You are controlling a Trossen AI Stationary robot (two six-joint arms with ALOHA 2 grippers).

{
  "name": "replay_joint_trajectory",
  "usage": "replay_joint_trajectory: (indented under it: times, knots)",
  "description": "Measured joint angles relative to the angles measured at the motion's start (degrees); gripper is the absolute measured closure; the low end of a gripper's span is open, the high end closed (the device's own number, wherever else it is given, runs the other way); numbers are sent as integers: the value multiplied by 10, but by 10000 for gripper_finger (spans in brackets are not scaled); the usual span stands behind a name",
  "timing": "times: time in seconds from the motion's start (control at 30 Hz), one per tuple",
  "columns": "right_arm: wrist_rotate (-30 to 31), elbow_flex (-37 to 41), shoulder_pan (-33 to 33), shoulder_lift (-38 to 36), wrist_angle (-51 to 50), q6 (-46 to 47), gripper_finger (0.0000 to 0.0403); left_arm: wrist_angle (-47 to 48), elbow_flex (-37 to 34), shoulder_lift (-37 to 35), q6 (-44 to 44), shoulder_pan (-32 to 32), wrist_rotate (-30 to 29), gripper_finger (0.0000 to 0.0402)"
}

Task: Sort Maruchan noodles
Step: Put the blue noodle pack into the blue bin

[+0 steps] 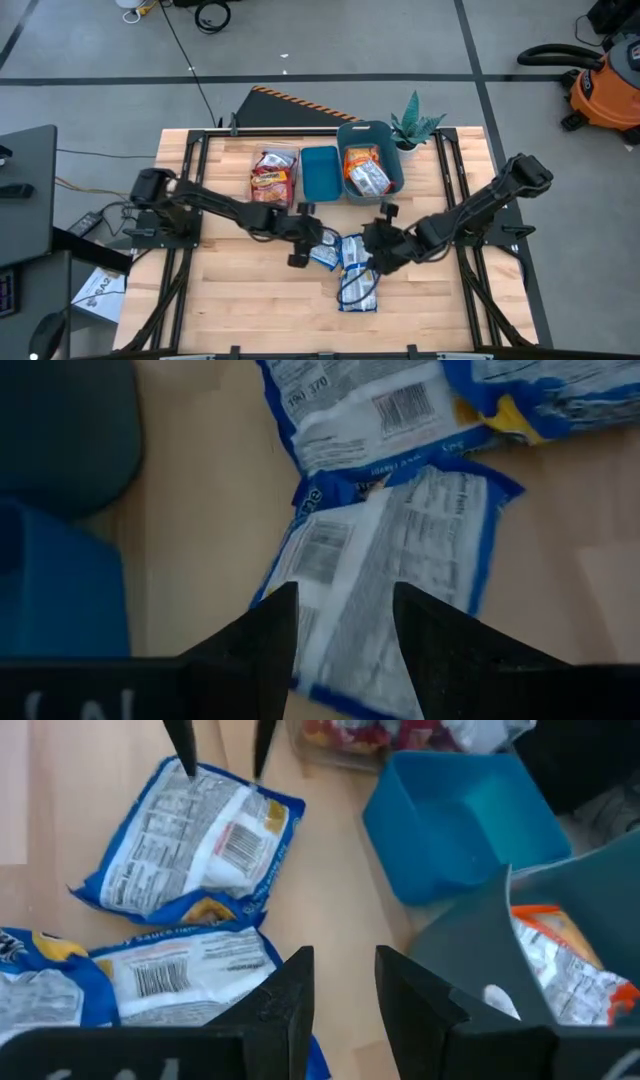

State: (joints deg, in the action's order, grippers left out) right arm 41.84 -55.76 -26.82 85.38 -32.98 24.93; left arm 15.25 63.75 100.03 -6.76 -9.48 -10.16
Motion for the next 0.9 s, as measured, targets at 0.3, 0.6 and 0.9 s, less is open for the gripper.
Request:
replay_joint_trajectory:
  times: [0.3, 0.6, 0.9]
  knots:
    - [59, 11, -65, 0, 0, 34, 288, -4, 56, 89, 13, 39, 101, 230]
    - [155, 11, -102, 0, -4, 36, 289, -1, 57, 98, 16, 47, 110, 293]
    - [156, 11, -102, 0, -4, 52, 289, 16, 56, 76, 2, 48, 111, 392]
